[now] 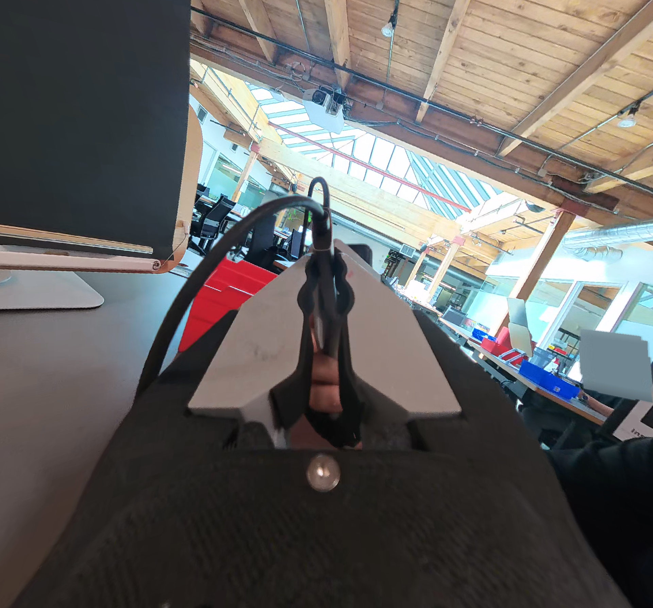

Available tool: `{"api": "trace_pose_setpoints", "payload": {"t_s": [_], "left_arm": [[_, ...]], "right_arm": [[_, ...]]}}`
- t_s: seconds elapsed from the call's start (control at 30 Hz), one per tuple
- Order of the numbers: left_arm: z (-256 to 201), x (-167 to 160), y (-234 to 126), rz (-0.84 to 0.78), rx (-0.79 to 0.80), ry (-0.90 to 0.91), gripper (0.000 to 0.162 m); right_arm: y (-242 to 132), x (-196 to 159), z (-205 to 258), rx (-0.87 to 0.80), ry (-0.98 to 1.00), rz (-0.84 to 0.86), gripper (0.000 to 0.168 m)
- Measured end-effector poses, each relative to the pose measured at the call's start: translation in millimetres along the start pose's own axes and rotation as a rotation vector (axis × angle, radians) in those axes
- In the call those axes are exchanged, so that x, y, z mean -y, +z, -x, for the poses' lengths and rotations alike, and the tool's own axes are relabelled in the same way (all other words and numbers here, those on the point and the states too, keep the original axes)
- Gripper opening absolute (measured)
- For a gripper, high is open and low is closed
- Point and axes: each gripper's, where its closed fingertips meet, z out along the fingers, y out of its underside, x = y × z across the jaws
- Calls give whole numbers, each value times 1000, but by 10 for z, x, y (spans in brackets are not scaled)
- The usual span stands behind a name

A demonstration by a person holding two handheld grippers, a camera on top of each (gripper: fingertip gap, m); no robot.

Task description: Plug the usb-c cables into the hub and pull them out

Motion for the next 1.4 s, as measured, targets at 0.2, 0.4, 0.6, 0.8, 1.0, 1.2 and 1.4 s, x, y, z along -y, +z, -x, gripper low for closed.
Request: {"api": "trace_pose_setpoints", "payload": {"t_s": [0.2,0.4,0.6,0.8,1.0,1.2,1.4], "left_arm": [[37,56,-25,-33,18,-8,7],[53,79,-32,-43,36,6,7],[34,74,-54,-49,34,12,7],[-2,68,-66,-54,20,34,7],[-110,15,-54,-3,-22,118,7],[-76,-63,-29,37,-19,95,7],[-50,-52,-37,35,-13,63,7]], "right_arm": [[45,8,-31,-13,29,-70,0],[54,19,-52,-30,37,-120,0],[-105,354,-136,-77,58,-374,0],[33,397,5,-46,-80,-218,2],[224,153,29,-62,-148,-39,2],[169,136,62,-190,-293,169,2],[-117,468,221,-271,-396,447,3]]}}
